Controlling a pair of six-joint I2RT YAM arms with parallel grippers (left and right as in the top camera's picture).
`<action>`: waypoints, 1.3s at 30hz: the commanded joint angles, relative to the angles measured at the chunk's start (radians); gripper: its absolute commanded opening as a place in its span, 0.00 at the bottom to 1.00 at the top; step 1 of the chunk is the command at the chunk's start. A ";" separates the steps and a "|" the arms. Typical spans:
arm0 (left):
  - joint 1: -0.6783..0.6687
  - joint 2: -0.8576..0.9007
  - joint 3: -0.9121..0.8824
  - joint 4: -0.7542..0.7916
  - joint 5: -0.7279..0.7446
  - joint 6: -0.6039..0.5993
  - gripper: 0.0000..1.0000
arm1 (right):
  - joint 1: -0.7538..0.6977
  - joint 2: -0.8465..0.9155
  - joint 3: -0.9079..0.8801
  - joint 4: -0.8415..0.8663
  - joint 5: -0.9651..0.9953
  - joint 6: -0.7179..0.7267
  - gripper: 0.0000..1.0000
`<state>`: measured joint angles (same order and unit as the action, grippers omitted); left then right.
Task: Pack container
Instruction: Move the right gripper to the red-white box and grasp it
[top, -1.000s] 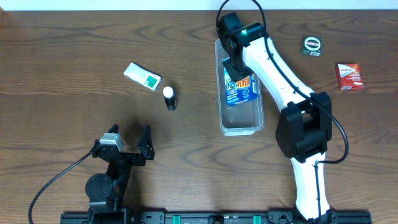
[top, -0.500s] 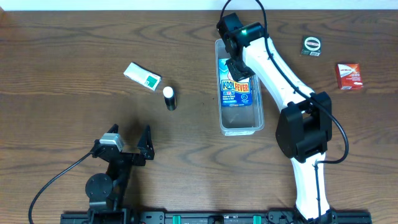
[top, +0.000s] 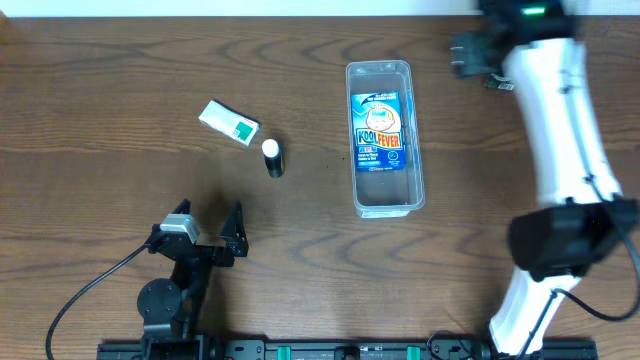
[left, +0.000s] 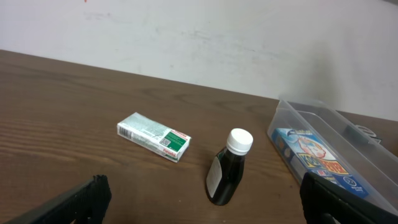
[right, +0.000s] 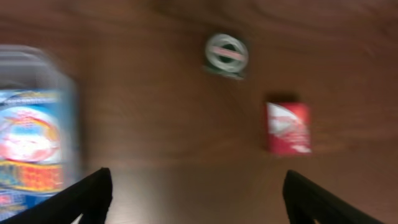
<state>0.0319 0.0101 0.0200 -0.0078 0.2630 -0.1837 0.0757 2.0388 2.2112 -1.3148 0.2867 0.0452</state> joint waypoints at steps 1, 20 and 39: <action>0.005 -0.006 -0.016 -0.036 0.014 -0.004 0.98 | -0.136 0.015 -0.018 -0.041 -0.204 -0.198 0.89; 0.005 -0.006 -0.016 -0.036 0.014 -0.004 0.98 | -0.490 0.021 -0.308 0.257 -0.340 -0.447 0.89; 0.005 -0.006 -0.016 -0.036 0.014 -0.004 0.98 | -0.515 0.190 -0.422 0.488 -0.336 -0.529 0.94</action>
<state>0.0319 0.0101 0.0200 -0.0078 0.2626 -0.1837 -0.4335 2.2070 1.7920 -0.8379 -0.0383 -0.4656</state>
